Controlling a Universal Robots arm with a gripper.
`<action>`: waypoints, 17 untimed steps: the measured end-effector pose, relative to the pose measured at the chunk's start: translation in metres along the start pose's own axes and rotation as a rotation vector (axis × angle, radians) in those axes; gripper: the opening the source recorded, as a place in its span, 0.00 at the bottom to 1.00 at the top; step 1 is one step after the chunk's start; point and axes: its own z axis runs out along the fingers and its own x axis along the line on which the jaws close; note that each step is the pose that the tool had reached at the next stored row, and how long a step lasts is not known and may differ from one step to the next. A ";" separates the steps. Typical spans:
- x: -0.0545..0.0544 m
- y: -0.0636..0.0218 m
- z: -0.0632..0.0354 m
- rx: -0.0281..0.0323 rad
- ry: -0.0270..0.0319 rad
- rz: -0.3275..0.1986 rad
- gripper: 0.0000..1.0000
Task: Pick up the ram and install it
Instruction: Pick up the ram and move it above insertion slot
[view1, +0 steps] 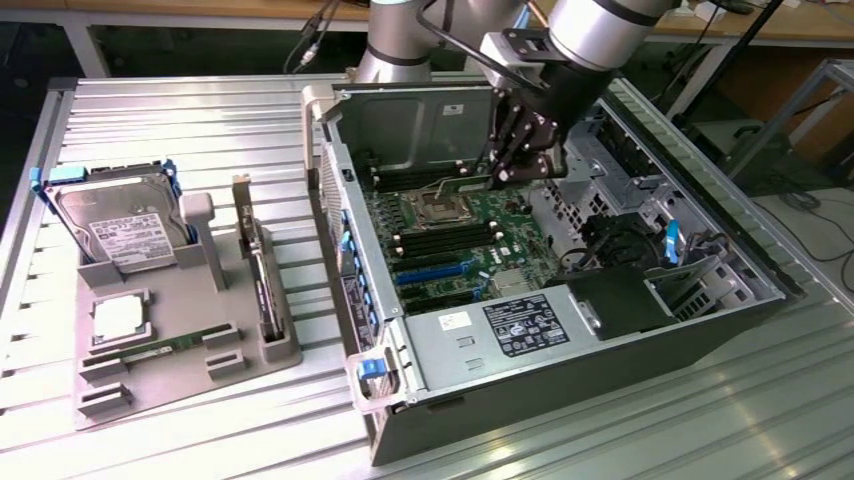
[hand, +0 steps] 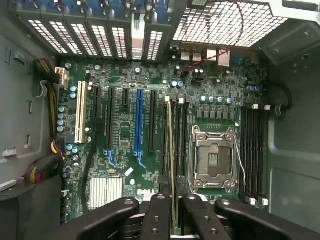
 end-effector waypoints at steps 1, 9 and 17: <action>0.000 -0.0001 0.0002 0.0008 -0.0002 0.001 0.15; -0.006 0.0002 0.0018 0.0334 0.0005 0.011 0.15; -0.016 0.0060 0.0064 0.0808 0.0020 0.012 0.15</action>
